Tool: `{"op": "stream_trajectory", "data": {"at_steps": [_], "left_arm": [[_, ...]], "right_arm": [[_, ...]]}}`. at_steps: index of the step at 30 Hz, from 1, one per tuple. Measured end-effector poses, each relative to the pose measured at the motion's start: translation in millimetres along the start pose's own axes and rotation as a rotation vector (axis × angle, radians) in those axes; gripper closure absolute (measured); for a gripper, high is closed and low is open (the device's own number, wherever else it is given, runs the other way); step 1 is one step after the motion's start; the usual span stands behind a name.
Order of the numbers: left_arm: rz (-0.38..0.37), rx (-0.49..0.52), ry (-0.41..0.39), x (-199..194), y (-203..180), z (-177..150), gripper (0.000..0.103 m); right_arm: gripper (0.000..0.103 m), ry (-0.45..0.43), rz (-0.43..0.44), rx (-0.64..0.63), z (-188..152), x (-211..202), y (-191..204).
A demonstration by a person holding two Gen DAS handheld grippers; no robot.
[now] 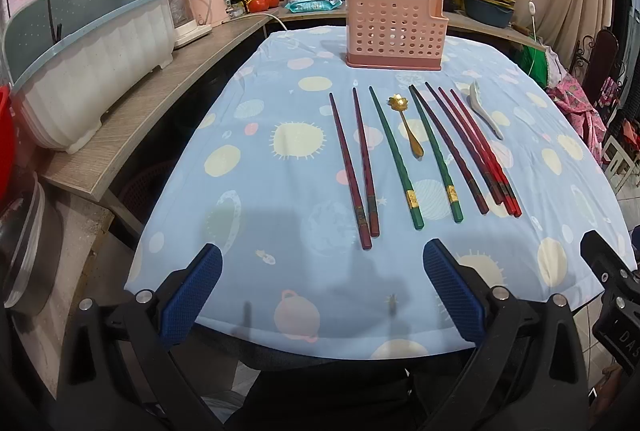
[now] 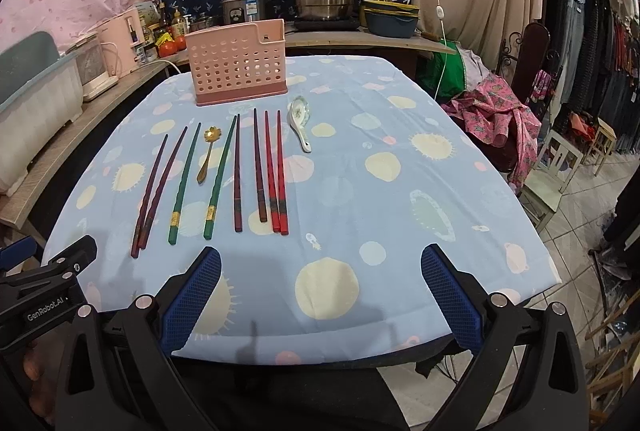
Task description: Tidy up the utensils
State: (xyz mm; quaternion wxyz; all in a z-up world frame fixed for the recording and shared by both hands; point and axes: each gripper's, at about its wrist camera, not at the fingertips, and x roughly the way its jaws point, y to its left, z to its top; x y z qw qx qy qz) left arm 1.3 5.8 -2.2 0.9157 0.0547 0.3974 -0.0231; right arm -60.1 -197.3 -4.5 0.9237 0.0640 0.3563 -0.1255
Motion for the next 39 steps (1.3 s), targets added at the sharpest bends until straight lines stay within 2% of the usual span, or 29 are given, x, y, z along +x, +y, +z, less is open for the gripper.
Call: {"op": "stream_trajectory", "data": {"at_steps": [39], "left_arm": [[-0.002,-0.001,-0.012,-0.3,1.4,0.6,0.007]], "right_arm": [[0.006,0.000,0.003,0.002,-0.8,0.6,0.3]]}}
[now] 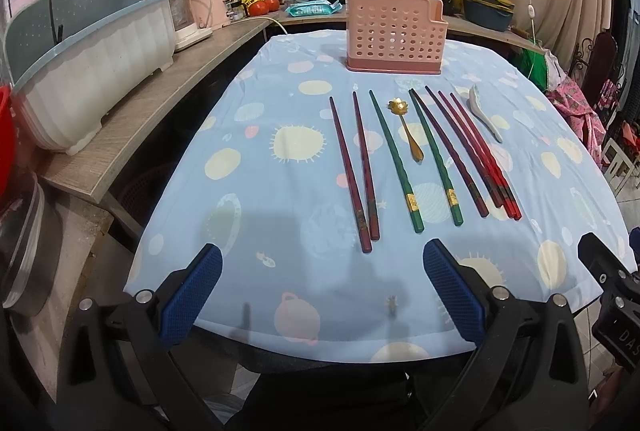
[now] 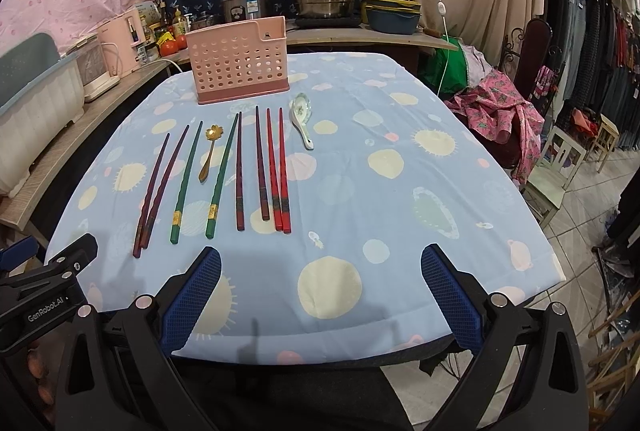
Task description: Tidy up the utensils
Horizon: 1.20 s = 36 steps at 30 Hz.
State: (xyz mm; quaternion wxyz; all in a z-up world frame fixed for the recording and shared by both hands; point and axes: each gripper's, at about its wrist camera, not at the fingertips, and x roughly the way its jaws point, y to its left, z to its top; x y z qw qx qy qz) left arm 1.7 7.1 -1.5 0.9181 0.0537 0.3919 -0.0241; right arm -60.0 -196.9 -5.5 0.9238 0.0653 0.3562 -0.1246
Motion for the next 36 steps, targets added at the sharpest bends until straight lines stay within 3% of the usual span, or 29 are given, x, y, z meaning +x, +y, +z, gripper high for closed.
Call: {"op": "stream_trajectory", "data": {"at_steps": [36], "left_arm": [[-0.005,-0.007,0.022,4.5,1.0,-1.2,0.007]], "right_arm": [[0.006,0.003,0.004,0.006,0.5,0.7,-1.4]]}}
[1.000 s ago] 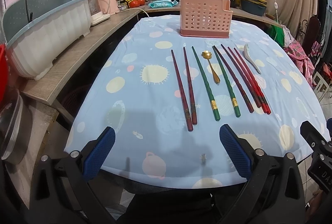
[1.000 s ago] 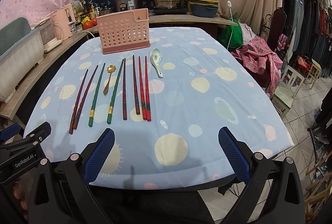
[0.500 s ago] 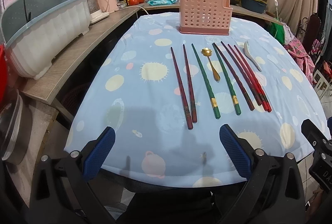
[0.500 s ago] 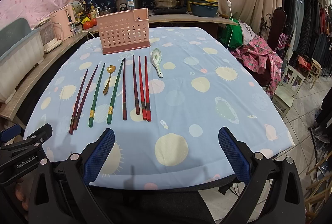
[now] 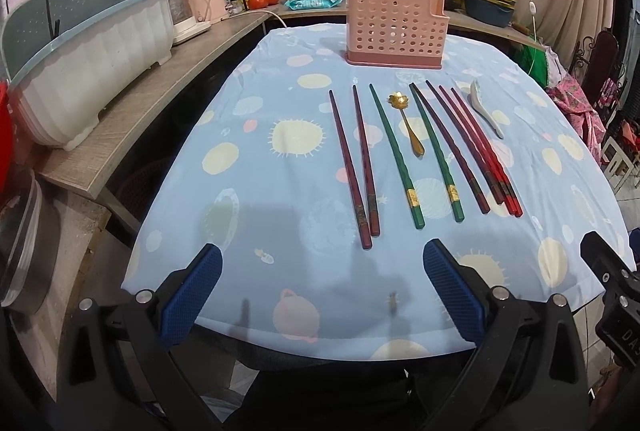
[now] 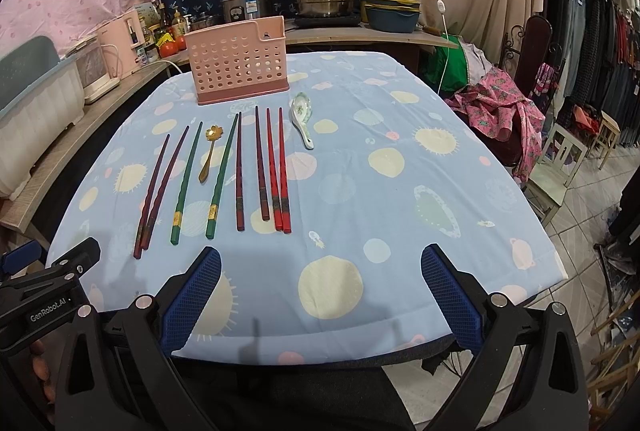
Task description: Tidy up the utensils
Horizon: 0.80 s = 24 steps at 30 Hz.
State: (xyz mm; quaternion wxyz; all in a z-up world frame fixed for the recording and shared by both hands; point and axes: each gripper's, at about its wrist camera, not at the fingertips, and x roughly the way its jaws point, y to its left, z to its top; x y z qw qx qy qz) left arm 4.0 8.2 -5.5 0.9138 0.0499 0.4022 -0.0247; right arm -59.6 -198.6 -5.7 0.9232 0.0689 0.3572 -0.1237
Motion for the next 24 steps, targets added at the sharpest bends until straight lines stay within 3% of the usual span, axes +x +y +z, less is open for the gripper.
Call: {"op": "stream_trajectory", "data": {"at_steps": [13,24], "left_arm": [[-0.004,-0.021,-0.011,2,3,3,0.007],[0.023,-0.055,0.078,53,19,16,0.007]], "right_arm": [[0.006,0.005,-0.001,0.006,0,2,-1],[0.006,0.053,-0.014,0.031,8,28,-3]]}}
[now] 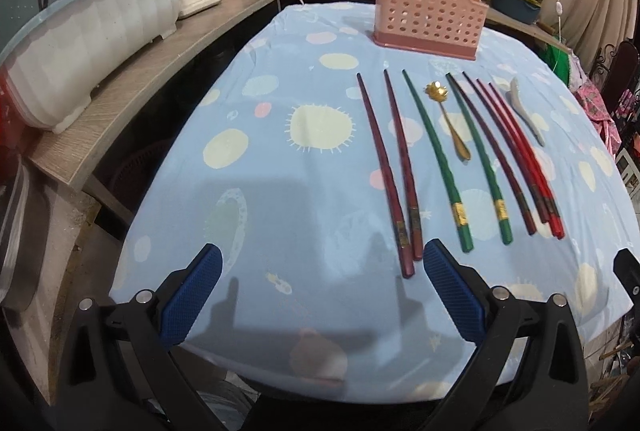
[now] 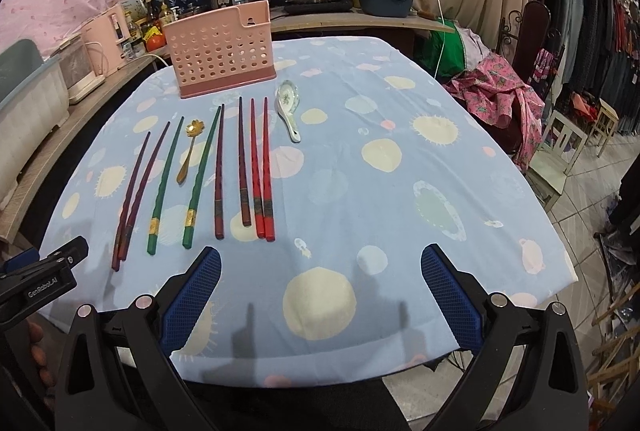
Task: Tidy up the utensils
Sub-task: 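Grasp a dark red chopstick with the left gripper while the right grasps the white ceramic spoon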
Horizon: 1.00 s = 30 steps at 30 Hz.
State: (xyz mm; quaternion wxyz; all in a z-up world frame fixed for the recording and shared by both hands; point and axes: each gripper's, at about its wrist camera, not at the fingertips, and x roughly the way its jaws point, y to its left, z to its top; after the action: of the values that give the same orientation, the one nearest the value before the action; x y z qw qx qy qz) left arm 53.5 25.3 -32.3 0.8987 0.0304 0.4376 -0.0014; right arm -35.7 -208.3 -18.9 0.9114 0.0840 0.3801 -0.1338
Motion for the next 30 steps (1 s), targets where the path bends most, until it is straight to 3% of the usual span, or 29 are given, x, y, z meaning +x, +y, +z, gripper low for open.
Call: {"op": "stream_trajectory", "data": {"at_steps": [13,20,22,28,30], "left_arm": [[-0.014,0.032,0.077,54,-8,15,0.008],[-0.035,0.030,0.083,59,-2,18,0.019],[-0.046,0.028,0.079,60,1,20,0.025],[-0.095,0.040,0.067,57,-2,24,0.059],[-0.122,0.047,0.063,57,-4,26,0.081]], "right_arm": [[0.006,0.045,0.008,0.020,21,38,4],[0.006,0.052,0.014,0.017,33,53,6],[0.006,0.047,0.015,0.015,38,57,7],[0.011,0.014,0.013,0.007,61,74,9],[0.018,0.017,0.027,0.011,71,83,8]]}}
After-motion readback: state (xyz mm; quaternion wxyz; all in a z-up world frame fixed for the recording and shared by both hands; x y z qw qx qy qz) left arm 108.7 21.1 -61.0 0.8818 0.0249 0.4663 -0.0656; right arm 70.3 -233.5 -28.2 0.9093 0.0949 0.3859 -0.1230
